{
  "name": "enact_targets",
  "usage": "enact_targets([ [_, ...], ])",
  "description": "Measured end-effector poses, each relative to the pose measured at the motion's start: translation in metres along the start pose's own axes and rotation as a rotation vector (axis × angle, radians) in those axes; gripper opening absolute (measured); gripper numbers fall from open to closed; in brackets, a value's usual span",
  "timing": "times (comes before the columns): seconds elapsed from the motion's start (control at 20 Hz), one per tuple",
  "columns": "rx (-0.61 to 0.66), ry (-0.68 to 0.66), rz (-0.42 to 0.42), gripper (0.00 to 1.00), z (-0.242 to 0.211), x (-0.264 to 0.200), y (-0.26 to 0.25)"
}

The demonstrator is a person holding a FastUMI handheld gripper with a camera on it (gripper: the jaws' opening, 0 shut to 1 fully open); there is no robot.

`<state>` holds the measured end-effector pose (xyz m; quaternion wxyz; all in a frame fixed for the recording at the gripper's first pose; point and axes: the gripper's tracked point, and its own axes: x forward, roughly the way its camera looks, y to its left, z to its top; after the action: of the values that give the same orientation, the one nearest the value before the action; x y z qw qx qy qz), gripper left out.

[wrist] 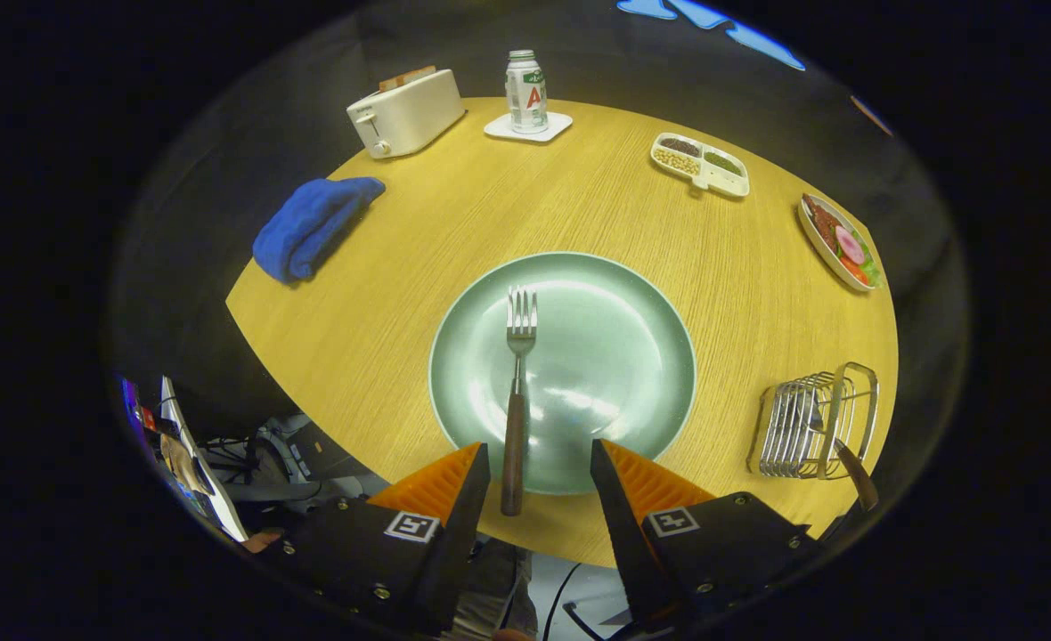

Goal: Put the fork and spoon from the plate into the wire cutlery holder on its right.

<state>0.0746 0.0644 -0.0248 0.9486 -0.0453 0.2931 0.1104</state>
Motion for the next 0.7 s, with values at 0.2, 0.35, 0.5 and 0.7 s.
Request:
enact_targets([
  [0.2,-0.007,0.065,-0.006,0.70,-0.007,0.023,-0.001],
  [0.35,-0.032,0.101,-0.028,0.70,-0.016,0.035,-0.008],
  [0.5,-0.012,0.122,-0.028,0.67,-0.020,0.045,-0.010],
  [0.7,0.034,0.148,0.014,0.18,-0.027,0.039,-0.009],
])
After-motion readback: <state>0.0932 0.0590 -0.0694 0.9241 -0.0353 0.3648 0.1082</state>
